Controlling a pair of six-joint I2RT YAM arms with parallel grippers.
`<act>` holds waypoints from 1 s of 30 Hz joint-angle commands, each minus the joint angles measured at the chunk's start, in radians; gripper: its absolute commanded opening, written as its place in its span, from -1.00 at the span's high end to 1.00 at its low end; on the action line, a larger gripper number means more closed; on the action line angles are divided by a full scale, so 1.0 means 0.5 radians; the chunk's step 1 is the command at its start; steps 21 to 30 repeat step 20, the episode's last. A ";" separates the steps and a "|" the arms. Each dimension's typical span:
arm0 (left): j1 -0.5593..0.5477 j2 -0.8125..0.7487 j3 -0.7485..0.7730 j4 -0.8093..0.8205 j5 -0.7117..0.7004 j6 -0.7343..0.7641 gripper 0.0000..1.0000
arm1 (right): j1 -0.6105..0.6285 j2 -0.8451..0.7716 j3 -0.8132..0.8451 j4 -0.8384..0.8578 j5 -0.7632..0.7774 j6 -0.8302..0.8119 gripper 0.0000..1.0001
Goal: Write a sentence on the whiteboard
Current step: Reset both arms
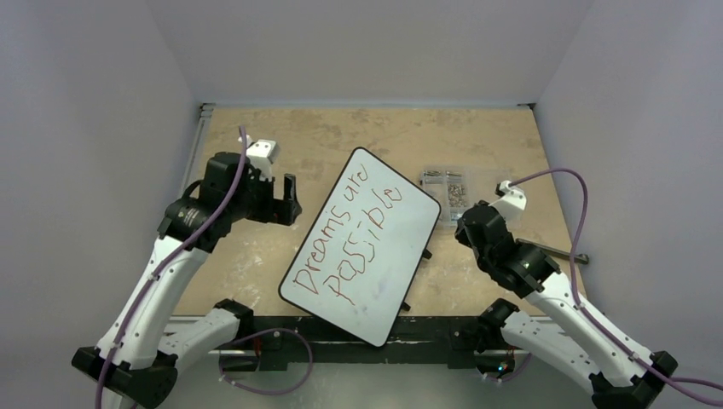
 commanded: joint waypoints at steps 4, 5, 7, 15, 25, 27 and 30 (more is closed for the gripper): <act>0.011 0.140 0.021 0.119 0.719 0.155 -0.87 | 0.001 0.025 -0.077 0.061 -0.107 0.062 1.00; 0.011 0.154 0.007 0.114 0.758 0.169 -0.86 | 0.000 0.042 -0.097 0.053 -0.124 0.095 1.00; 0.011 0.178 -0.017 0.104 0.810 0.188 -0.82 | 0.001 0.071 -0.117 0.040 -0.144 0.139 1.00; 0.012 0.128 -0.087 0.106 0.753 0.186 -0.79 | 0.000 -0.041 -0.160 0.235 -0.256 0.030 1.00; 0.013 0.039 -0.146 0.093 0.722 0.197 -0.79 | 0.001 -0.162 -0.219 0.332 -0.326 0.004 1.00; 0.013 0.039 -0.146 0.093 0.722 0.197 -0.79 | 0.001 -0.162 -0.219 0.332 -0.326 0.004 1.00; 0.013 0.039 -0.146 0.093 0.722 0.197 -0.79 | 0.001 -0.162 -0.219 0.332 -0.326 0.004 1.00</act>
